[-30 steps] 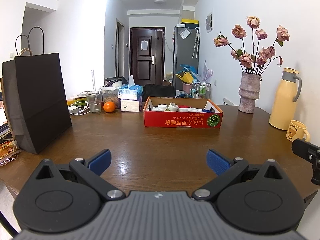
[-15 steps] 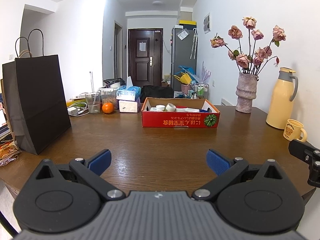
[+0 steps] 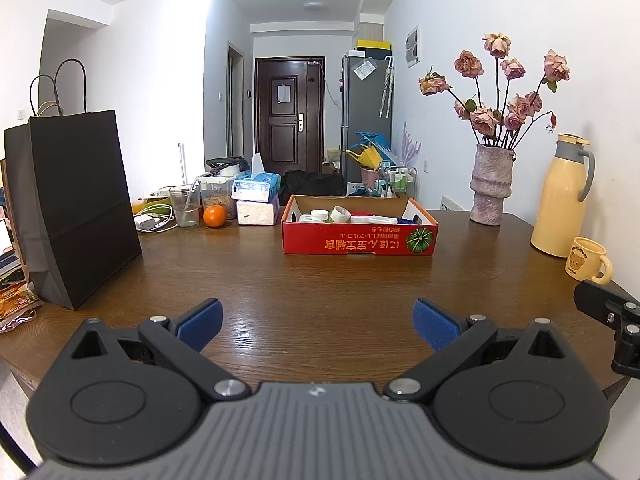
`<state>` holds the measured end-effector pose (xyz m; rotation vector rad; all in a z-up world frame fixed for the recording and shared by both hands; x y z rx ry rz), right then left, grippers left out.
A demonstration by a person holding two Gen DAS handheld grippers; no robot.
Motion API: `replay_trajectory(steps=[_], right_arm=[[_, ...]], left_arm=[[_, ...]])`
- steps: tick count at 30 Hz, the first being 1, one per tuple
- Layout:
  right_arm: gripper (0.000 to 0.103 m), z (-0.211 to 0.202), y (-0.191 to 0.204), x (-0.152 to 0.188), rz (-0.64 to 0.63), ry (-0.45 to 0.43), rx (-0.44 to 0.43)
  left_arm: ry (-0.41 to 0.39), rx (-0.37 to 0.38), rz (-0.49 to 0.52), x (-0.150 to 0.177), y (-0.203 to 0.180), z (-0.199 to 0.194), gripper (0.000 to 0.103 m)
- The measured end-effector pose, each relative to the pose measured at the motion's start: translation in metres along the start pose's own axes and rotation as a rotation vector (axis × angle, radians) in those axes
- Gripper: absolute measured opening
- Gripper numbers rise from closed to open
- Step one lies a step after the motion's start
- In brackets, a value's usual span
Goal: Organize rigid objects
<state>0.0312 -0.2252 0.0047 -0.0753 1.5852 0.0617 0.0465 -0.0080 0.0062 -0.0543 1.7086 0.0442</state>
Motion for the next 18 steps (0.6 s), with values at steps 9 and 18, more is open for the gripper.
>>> replay_trajectory(steps=[9, 18], right_arm=[[0.103, 0.0000, 0.0002, 0.0000, 0.000, 0.001, 0.000], [0.103, 0.0021, 0.0006, 0.0012, -0.006, 0.008, 0.000]], left_arm=[[0.001, 0.000, -0.001, 0.0000, -0.0003, -0.0002, 0.103], [0.001, 0.006, -0.001, -0.0002, -0.0002, -0.0007, 0.103]])
Point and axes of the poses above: each gripper's, at about its wrist camera, not at the fingertips, and z roughly the way its jaws point, y to its left, x to its underside, the point moved 1 cm from there along z, roughly the way its jaws point, and after that the axes turned 14 degrees about -y, right-handed, at the moved point
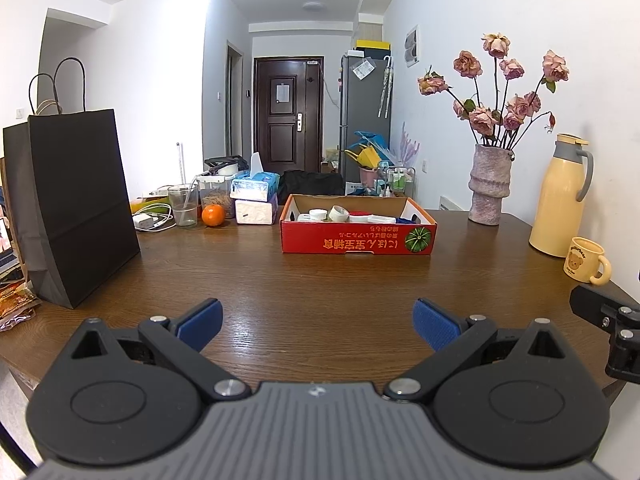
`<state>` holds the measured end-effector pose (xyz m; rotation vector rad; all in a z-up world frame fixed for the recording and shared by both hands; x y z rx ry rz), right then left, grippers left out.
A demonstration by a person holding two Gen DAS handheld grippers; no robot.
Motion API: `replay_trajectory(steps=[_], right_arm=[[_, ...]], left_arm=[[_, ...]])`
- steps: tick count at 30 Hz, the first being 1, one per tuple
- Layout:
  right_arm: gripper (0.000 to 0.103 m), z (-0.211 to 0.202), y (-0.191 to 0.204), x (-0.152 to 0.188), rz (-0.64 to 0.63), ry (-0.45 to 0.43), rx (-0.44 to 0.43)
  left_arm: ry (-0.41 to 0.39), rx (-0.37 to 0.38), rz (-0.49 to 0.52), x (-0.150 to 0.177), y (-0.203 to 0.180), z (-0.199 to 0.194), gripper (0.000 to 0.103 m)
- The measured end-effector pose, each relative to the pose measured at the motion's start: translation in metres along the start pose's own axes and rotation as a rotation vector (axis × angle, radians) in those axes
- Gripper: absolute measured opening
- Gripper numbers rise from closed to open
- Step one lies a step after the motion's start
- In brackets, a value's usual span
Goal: Organize rigid objects
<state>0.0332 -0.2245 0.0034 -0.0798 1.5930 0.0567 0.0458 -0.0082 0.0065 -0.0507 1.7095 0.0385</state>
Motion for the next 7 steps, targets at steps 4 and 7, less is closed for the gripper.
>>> replay_trajectory(steps=[4, 7], right_arm=[[0.103, 0.0004, -0.0007, 0.0007, -0.003, 0.003, 0.001], [0.103, 0.0016, -0.0005, 0.0002, -0.005, 0.006, 0.000]], left_arm=[[-0.002, 0.009, 0.002, 0.0001, -0.0007, -0.0005, 0.103], [0.003, 0.014, -0.002, 0.0006, -0.0009, 0.0008, 0.103]])
Point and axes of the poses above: each gripper's, at about its wrist camera, not at the fingertips, and z roughly the way its jaws point, y to its left, x to its underside, the point moved 1 cm from there along z, roughly the way its jaws point, and after that the axes turned 14 degrees about -y, right-handed, at the moved point
